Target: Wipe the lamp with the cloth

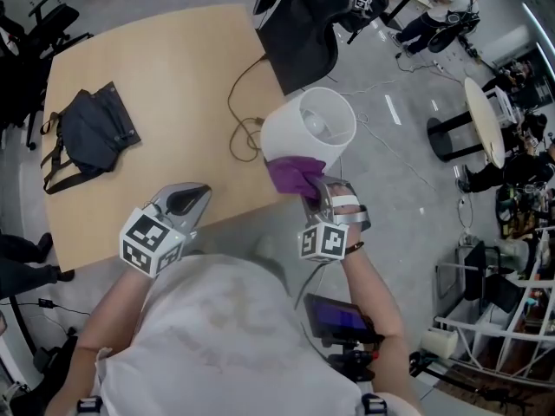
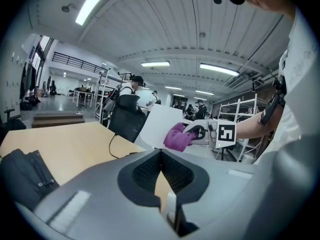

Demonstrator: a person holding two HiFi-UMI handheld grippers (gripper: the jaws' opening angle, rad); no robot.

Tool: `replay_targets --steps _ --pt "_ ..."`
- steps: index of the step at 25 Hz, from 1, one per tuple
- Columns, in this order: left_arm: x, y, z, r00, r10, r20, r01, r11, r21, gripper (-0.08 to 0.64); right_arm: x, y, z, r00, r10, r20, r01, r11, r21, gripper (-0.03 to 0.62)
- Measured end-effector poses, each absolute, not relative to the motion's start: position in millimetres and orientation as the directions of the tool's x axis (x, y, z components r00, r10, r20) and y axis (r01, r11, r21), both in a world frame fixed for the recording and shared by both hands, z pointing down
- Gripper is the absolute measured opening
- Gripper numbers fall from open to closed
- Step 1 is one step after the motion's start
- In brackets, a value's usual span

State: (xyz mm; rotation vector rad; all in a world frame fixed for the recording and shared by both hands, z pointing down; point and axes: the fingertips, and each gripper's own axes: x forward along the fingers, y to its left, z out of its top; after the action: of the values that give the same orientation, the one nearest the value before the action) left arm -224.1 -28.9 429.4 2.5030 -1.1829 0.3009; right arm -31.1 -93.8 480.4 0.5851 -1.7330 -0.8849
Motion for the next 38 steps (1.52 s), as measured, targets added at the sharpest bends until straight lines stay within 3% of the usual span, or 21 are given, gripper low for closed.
replay_targets --steps 5,8,12,16,19,21,34,38 --pt "-223 -29 429 0.635 -0.696 0.334 -0.771 -0.597 0.222 0.002 -19 -72 546 -0.27 -0.656 0.704 0.067 0.717 0.694 0.097" --pt "-224 -28 433 0.633 -0.703 0.323 -0.774 -0.586 0.24 0.002 -15 -62 544 -0.316 -0.629 0.71 0.003 0.747 0.664 0.097" --pt "-218 -32 436 0.649 -0.685 0.332 -0.761 -0.593 0.264 0.002 -19 -55 485 -0.471 -0.667 0.577 -0.2 0.718 0.667 0.097" --pt "-205 -38 428 0.677 -0.659 0.326 -0.735 -0.629 0.253 0.002 0 -69 406 -0.507 -0.781 0.364 -0.444 0.599 0.666 0.098" --pt "-196 -41 424 0.693 -0.644 0.325 -0.718 -0.653 0.239 0.002 19 -89 357 -0.516 -0.837 0.183 -0.648 0.521 0.556 0.098" --pt "-190 -42 421 0.698 -0.637 0.327 -0.713 -0.662 0.232 0.002 29 -104 347 -0.517 -0.843 0.15 -0.727 0.525 0.442 0.098" --pt "-171 -53 421 0.694 -0.625 0.358 -0.714 -0.663 0.225 0.002 47 -115 492 -0.521 -0.718 0.462 -0.793 0.607 0.049 0.1" --pt "-152 -55 424 0.708 -0.602 0.369 -0.697 -0.681 0.225 0.002 62 -105 534 -0.475 -0.673 0.567 -0.81 0.586 0.017 0.1"
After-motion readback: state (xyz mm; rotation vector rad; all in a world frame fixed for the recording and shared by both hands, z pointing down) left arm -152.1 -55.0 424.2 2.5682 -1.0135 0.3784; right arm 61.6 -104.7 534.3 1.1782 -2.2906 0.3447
